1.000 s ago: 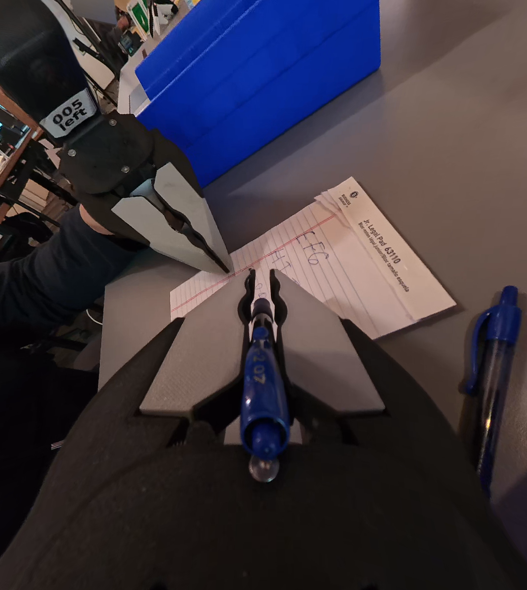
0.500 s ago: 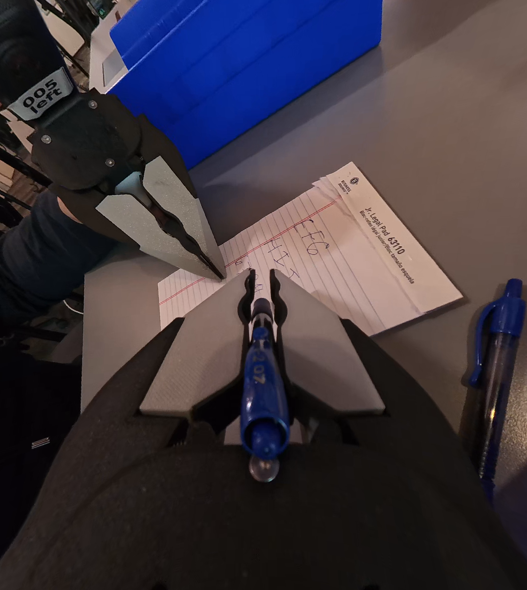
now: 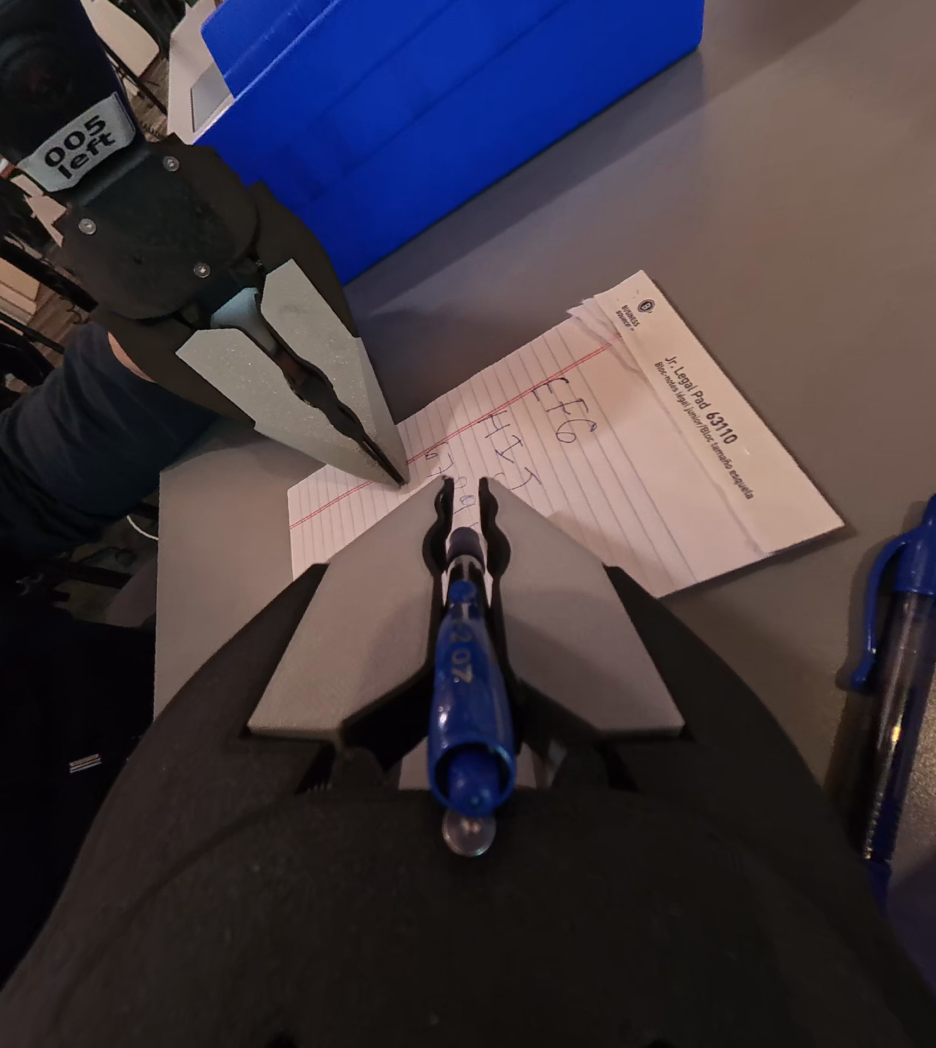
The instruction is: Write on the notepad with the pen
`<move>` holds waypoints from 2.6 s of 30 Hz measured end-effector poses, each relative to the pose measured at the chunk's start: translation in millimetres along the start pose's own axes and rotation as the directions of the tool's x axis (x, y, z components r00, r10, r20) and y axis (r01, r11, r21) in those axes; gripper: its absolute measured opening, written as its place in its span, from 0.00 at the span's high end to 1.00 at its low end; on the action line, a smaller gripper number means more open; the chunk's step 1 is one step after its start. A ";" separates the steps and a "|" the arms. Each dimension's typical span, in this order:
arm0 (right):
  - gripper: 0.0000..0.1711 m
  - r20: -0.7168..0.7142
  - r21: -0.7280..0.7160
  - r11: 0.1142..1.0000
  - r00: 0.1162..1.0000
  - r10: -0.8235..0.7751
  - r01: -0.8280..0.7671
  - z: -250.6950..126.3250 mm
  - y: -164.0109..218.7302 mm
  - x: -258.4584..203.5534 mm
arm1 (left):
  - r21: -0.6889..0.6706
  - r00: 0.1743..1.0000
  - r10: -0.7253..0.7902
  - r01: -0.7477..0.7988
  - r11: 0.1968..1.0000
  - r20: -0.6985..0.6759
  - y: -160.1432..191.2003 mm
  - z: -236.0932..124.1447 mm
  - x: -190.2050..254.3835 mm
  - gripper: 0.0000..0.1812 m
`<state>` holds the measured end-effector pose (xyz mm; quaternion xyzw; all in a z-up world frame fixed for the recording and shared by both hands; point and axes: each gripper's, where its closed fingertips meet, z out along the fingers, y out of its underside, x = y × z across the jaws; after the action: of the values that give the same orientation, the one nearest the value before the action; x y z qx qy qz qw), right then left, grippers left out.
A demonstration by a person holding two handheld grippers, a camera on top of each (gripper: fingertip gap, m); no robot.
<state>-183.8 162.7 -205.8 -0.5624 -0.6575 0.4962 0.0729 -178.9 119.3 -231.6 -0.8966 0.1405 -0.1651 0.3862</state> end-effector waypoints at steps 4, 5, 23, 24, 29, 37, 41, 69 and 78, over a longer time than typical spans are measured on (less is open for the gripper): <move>0.96 0.017 -0.025 1.000 1.000 0.002 -0.002 -1.2 3.2 -2.7 | 0.001 1.000 -0.002 0.002 1.000 -0.002 -0.3 0.6 -1.0 1.00; 0.96 0.018 -0.030 1.000 1.000 0.005 -0.004 -1.9 3.7 -2.7 | 0.001 1.000 -0.002 0.002 1.000 -0.002 -0.1 0.6 -1.1 1.00; 0.96 -0.025 0.016 0.999 0.998 0.051 -0.051 -3.0 -2.1 10.1 | 0.001 1.000 -0.005 0.005 1.000 -0.001 0.2 0.3 -1.7 1.00; 0.96 -0.023 0.019 0.998 0.998 0.053 -0.053 -2.5 -2.4 9.9 | 0.001 1.000 -0.005 0.005 1.000 -0.002 -0.1 0.5 -1.5 1.00; 0.96 -0.018 0.019 0.999 0.999 0.048 -0.048 -1.6 -2.6 8.4 | 0.002 1.000 -0.011 0.011 1.000 -0.007 -0.7 1.4 -2.4 1.00; 0.96 -0.010 0.027 0.998 0.999 0.050 -0.050 0.3 -3.3 7.7 | 0.002 1.000 -0.011 0.011 1.000 -0.006 0.3 -0.5 -2.2 1.00; 0.96 -0.009 0.074 0.997 1.000 0.026 -0.026 -3.7 -11.1 5.9 | 0.002 1.000 -0.010 0.010 1.000 -0.003 0.3 -1.4 -2.0 1.00; 0.97 0.312 0.237 0.969 0.940 -0.142 0.068 6.0 -30.7 -71.1 | 0.204 0.973 0.002 0.046 0.978 -0.230 -35.8 -11.6 40.4 0.91; 0.93 0.237 0.317 0.947 0.963 -0.127 0.047 1.3 -45.4 -59.3 | 0.181 0.975 -0.006 0.048 0.982 -0.224 -32.4 -10.5 38.9 0.96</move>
<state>-193.8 119.5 -145.8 -0.4461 -0.6000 0.6570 0.0968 -143.8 119.2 -193.5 -0.8345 0.1548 -0.2820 0.4474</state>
